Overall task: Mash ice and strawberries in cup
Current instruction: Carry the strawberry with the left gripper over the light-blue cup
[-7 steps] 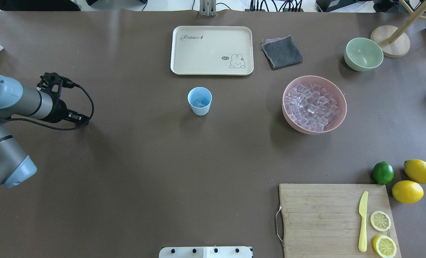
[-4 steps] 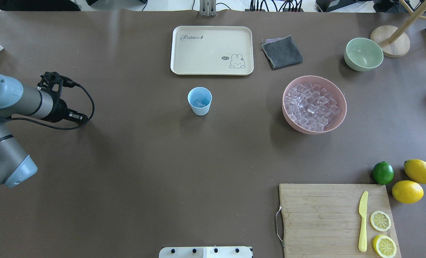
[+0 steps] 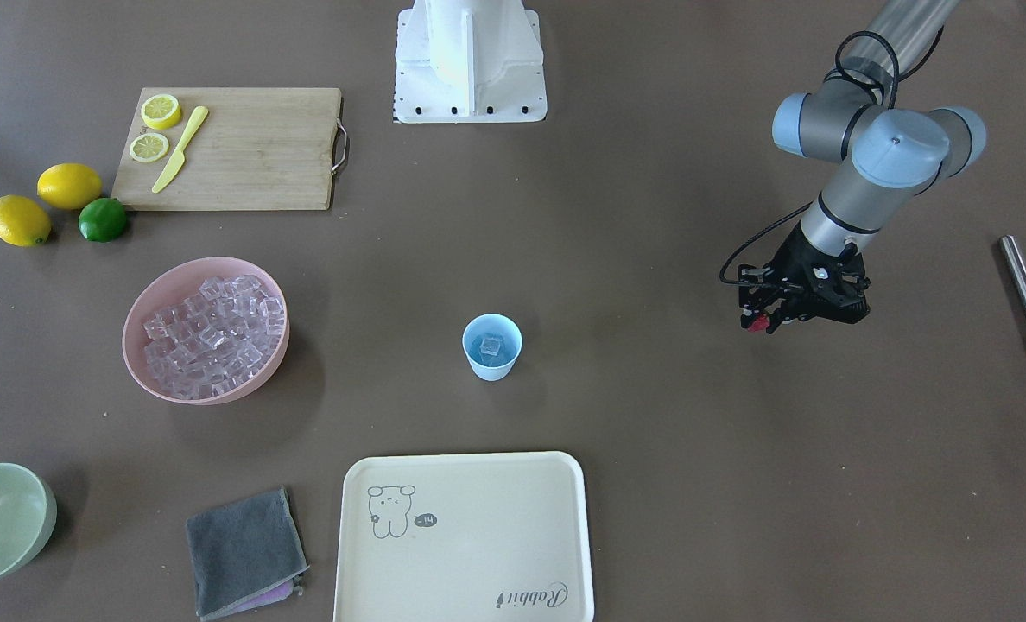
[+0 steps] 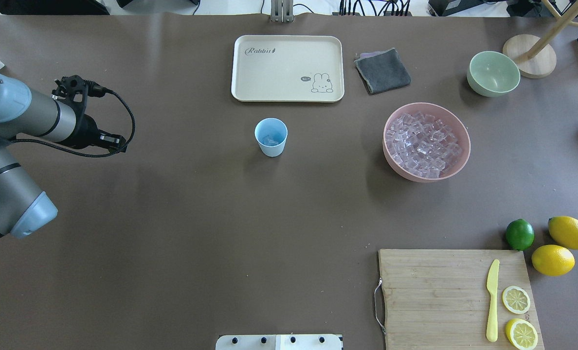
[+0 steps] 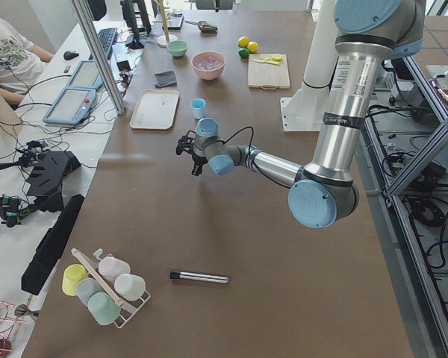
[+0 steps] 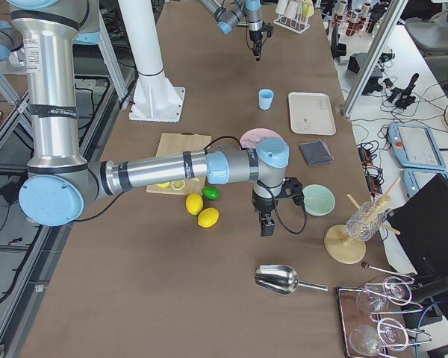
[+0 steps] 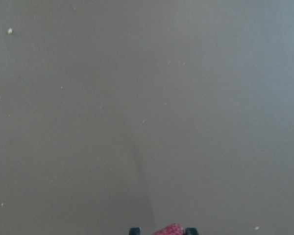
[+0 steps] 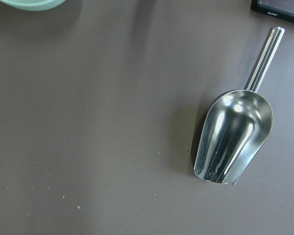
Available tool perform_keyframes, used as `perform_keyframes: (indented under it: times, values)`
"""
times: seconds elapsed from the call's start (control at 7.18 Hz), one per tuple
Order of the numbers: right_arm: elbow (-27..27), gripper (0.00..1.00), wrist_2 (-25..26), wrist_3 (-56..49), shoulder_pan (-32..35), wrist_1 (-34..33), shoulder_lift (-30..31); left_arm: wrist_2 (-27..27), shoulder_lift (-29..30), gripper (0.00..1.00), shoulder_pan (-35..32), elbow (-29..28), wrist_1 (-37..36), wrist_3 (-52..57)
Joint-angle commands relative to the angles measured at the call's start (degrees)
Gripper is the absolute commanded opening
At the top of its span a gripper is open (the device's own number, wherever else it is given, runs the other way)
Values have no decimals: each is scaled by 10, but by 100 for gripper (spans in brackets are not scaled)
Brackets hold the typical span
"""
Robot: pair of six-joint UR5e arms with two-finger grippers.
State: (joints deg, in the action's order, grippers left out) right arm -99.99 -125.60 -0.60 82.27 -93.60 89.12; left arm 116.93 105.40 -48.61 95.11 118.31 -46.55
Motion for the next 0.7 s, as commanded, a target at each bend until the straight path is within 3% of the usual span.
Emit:
perform_keyframes:
  times: [0.0, 0.28, 0.56]
  values:
    - [0, 92, 0, 2, 0, 0, 0, 21, 92, 0, -9, 46, -139, -5]
    - [0, 93, -2, 2, 0, 0, -3, 18, 188, 0, 34, 19, -156, -43]
    - [-2, 93, -2, 2, 1, 0, -5, 8, 245, 0, 68, 3, -156, -72]
